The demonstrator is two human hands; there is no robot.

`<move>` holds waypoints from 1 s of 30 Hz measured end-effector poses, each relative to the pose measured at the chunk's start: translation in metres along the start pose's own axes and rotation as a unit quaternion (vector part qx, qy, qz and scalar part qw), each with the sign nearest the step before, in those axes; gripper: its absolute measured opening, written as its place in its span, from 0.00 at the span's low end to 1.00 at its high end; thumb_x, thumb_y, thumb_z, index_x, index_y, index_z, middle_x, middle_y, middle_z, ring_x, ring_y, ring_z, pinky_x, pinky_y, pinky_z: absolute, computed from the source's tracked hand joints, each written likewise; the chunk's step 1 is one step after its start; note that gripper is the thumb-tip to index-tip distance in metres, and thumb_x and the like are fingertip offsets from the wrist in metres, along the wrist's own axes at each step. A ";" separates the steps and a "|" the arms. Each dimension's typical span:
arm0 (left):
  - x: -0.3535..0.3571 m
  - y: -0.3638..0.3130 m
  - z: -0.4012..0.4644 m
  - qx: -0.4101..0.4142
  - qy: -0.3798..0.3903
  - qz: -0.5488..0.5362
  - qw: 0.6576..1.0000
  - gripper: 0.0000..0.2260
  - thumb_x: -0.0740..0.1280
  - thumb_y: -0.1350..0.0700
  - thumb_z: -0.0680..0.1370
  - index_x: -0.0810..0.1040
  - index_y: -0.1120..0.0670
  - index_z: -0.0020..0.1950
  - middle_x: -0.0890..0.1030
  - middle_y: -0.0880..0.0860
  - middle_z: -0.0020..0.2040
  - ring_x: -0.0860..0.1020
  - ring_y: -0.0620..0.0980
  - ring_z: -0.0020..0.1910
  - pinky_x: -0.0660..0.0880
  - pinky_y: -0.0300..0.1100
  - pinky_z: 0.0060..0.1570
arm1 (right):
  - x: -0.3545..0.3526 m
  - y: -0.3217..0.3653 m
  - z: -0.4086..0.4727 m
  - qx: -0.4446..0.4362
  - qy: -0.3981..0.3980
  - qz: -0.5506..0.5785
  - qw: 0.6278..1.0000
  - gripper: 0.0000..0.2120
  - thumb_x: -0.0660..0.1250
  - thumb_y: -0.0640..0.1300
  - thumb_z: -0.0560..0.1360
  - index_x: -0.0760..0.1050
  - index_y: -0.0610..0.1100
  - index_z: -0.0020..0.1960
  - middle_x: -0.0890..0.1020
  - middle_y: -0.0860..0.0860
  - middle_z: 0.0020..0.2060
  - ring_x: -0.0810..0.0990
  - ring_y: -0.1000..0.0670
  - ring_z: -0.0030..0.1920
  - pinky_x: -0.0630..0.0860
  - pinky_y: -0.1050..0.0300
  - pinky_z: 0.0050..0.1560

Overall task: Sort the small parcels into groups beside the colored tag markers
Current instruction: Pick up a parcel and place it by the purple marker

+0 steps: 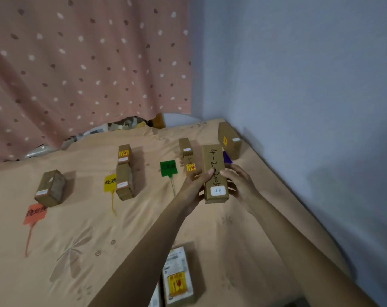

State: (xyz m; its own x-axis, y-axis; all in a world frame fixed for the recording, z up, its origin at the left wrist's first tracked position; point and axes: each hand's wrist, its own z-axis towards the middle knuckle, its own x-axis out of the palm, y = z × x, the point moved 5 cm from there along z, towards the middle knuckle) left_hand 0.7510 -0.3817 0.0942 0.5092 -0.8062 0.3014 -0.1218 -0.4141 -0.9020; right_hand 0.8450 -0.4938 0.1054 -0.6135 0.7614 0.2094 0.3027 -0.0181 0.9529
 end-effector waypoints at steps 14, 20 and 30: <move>0.136 0.069 0.183 -0.057 -0.083 0.037 0.994 0.15 0.68 0.53 0.78 0.76 0.57 0.62 0.84 0.56 0.53 0.83 0.52 0.52 0.79 0.43 0.51 | -0.193 -0.013 0.162 0.108 0.002 -0.077 0.991 0.16 0.69 0.45 0.75 0.74 0.47 0.61 0.84 0.45 0.53 0.84 0.45 0.52 0.82 0.48 0.52; 0.127 0.117 0.223 -0.078 -0.144 0.057 0.985 0.22 0.71 0.46 0.71 0.80 0.57 0.61 0.84 0.58 0.55 0.83 0.54 0.53 0.78 0.49 0.58 | -0.202 -0.066 0.200 0.153 -0.017 -0.160 0.975 0.19 0.74 0.54 0.67 0.77 0.48 0.55 0.84 0.48 0.49 0.84 0.47 0.51 0.81 0.48 0.54; 0.108 0.141 0.291 -0.121 -0.168 0.050 0.977 0.11 0.65 0.54 0.79 0.76 0.53 0.61 0.83 0.53 0.55 0.81 0.52 0.55 0.77 0.49 0.59 | -0.218 -0.075 0.263 0.039 -0.194 -0.223 0.954 0.19 0.67 0.40 0.77 0.68 0.45 0.67 0.77 0.46 0.61 0.77 0.50 0.62 0.74 0.69 0.50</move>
State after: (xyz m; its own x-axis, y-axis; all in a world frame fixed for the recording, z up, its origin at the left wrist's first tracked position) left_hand 1.0362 -0.4039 -0.0902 0.7312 -0.6795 0.0607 -0.3615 -0.4613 -0.8102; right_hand 1.1472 -0.4879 -0.0695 -0.3814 0.8655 -0.3247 0.1377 0.4005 0.9059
